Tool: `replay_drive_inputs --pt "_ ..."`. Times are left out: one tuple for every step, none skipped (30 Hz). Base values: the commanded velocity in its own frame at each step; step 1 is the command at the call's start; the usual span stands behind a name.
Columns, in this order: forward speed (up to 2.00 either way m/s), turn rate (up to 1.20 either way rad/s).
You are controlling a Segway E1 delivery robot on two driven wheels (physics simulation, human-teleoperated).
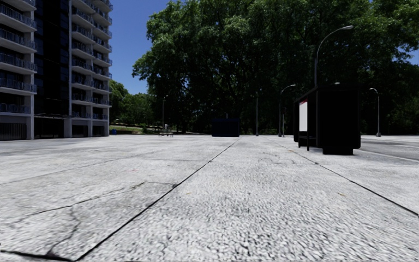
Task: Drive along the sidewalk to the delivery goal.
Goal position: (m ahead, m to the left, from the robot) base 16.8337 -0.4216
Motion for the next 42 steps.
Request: replay_drive_inputs --pt "2.0 0.0" --pt "2.0 0.0" --pt "2.0 0.0" --pt "2.0 0.0" --pt "2.0 0.0" --pt "2.0 0.0" --pt "2.0 0.0" --pt "2.0 0.0" --pt "2.0 0.0" --pt "2.0 0.0" --pt "2.0 0.0" --pt "2.0 0.0" --pt "2.0 0.0" --pt "2.0 0.0" --pt "2.0 0.0" --pt "2.0 0.0" --pt "2.0 0.0" --pt "2.0 0.0" --pt "2.0 0.0" --pt "2.0 0.0" --pt "2.0 0.0" --pt "2.0 0.0" --pt "2.0 0.0" --pt "2.0 0.0" --pt "2.0 0.0" --pt "2.0 0.0" --pt "2.0 0.0" --pt "2.0 0.0" --pt "2.0 0.0" --pt "2.0 0.0" --pt "2.0 0.0" --pt "2.0 0.0" --pt "2.0 0.0" --pt "2.0 0.0" --pt "2.0 0.0" --pt "2.0 0.0" --pt "2.0 0.0" --pt "2.0 0.0" --pt "2.0 0.0" --pt "2.0 0.0" --pt "2.0 0.0" --pt "2.0 0.0"
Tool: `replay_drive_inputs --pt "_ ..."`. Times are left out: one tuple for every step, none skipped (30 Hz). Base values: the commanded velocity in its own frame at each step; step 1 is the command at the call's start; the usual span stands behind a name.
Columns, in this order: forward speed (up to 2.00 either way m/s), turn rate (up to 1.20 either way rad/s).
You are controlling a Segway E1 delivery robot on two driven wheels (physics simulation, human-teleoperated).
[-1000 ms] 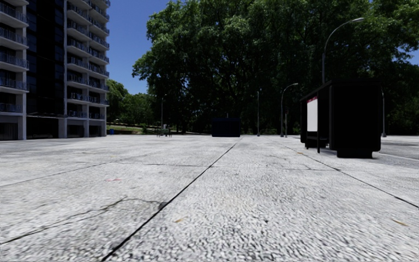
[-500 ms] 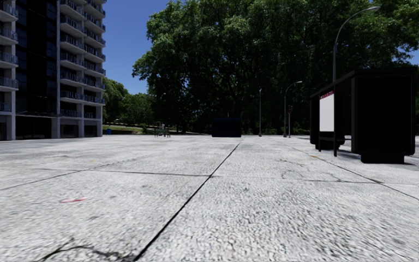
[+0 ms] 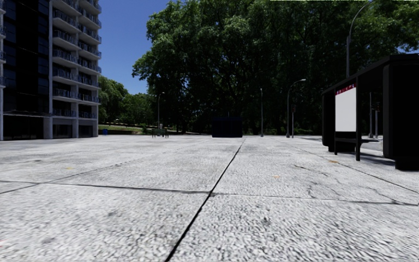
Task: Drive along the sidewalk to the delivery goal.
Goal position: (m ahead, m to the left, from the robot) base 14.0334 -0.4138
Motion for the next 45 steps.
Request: replay_drive_inputs --pt "2.0 0.0" --pt "2.0 0.0" --pt "2.0 0.0" --pt "2.0 0.0" --pt "2.0 0.0" --pt "2.0 0.0" --pt "2.0 0.0" --pt "2.0 0.0" --pt "2.0 0.0" --pt "2.0 0.0" --pt "2.0 0.0" --pt "2.0 0.0" --pt "2.0 0.0" --pt "2.0 0.0" --pt "2.0 0.0" --pt "2.0 0.0" --pt "2.0 0.0" --pt "2.0 0.0" --pt "2.0 0.0" --pt "2.0 0.0" --pt "2.0 0.0" --pt "2.0 0.0" --pt "2.0 0.0" --pt "2.0 0.0" --pt "2.0 0.0" --pt "2.0 0.0" --pt "2.0 0.0" --pt "2.0 0.0" --pt "2.0 0.0" --pt "2.0 0.0" --pt "2.0 0.0" --pt "2.0 0.0" --pt "2.0 0.0" --pt "2.0 0.0" --pt "2.0 0.0" --pt "2.0 0.0" --pt "2.0 0.0" --pt "2.0 0.0" --pt "2.0 0.0" --pt "2.0 0.0" --pt "2.0 0.0" --pt "2.0 0.0" --pt "2.0 0.0" --pt "2.0 0.0" --pt "2.0 0.0"
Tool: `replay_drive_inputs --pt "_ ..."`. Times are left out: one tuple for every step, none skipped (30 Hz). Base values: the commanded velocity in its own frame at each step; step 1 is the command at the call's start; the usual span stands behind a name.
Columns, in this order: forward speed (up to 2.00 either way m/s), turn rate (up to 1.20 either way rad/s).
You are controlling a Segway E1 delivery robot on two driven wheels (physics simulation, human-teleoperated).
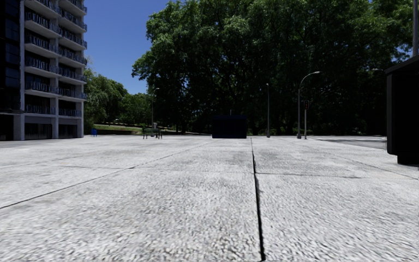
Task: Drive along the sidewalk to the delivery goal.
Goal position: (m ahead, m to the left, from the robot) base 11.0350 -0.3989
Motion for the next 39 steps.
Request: replay_drive_inputs --pt "2.0 0.0" --pt "2.0 0.0" --pt "2.0 0.0" --pt "2.0 0.0" --pt "2.0 0.0" --pt "2.0 0.0" --pt "2.0 0.0" --pt "2.0 0.0" --pt "2.0 0.0" --pt "2.0 0.0" --pt "2.0 0.0" --pt "2.0 0.0" --pt "2.0 0.0" --pt "2.0 0.0" --pt "2.0 0.0" --pt "2.0 0.0" --pt "2.0 0.0" --pt "2.0 0.0" --pt "2.0 0.0" --pt "2.0 0.0" --pt "2.0 0.0" --pt "2.0 0.0" --pt "2.0 0.0" --pt "2.0 0.0" --pt "2.0 0.0" --pt "2.0 0.0" --pt "2.0 0.0" --pt "2.0 0.0" --pt "2.0 0.0" --pt "2.0 0.0" --pt "2.0 0.0" --pt "2.0 0.0" --pt "2.0 0.0" --pt "2.0 0.0" --pt "2.0 0.0" --pt "2.0 0.0" --pt "2.0 0.0" --pt "2.0 0.0" --pt "2.0 0.0"
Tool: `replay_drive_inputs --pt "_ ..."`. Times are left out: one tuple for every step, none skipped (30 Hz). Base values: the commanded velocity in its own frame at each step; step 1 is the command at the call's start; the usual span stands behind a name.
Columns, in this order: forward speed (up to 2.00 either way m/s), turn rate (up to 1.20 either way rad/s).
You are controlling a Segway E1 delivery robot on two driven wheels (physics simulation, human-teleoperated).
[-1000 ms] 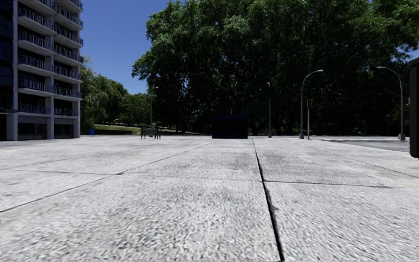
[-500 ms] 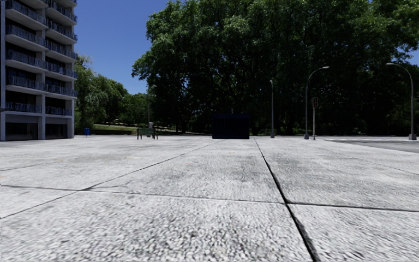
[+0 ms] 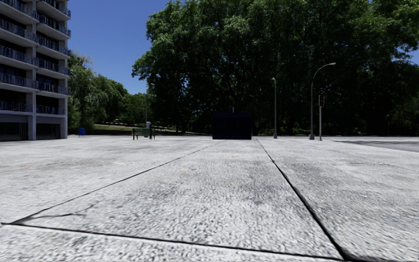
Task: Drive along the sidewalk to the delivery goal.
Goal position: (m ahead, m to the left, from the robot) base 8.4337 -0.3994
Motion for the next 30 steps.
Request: replay_drive_inputs --pt "2.0 0.0" --pt "2.0 0.0" --pt "2.0 0.0" --pt "2.0 0.0" --pt "2.0 0.0" --pt "2.0 0.0" --pt "2.0 0.0" --pt "2.0 0.0" --pt "2.0 0.0" --pt "2.0 0.0" --pt "2.0 0.0" --pt "2.0 0.0" --pt "2.0 0.0" --pt "2.0 0.0" --pt "2.0 0.0" --pt "2.0 0.0" --pt "2.0 0.0" --pt "2.0 0.0" --pt "2.0 0.0" --pt "2.0 0.0" --pt "2.0 0.0" --pt "2.0 0.0" --pt "2.0 0.0" --pt "2.0 0.0" --pt "2.0 0.0" --pt "2.0 0.0" --pt "2.0 0.0" --pt "2.0 0.0" --pt "2.0 0.0" --pt "2.0 0.0"
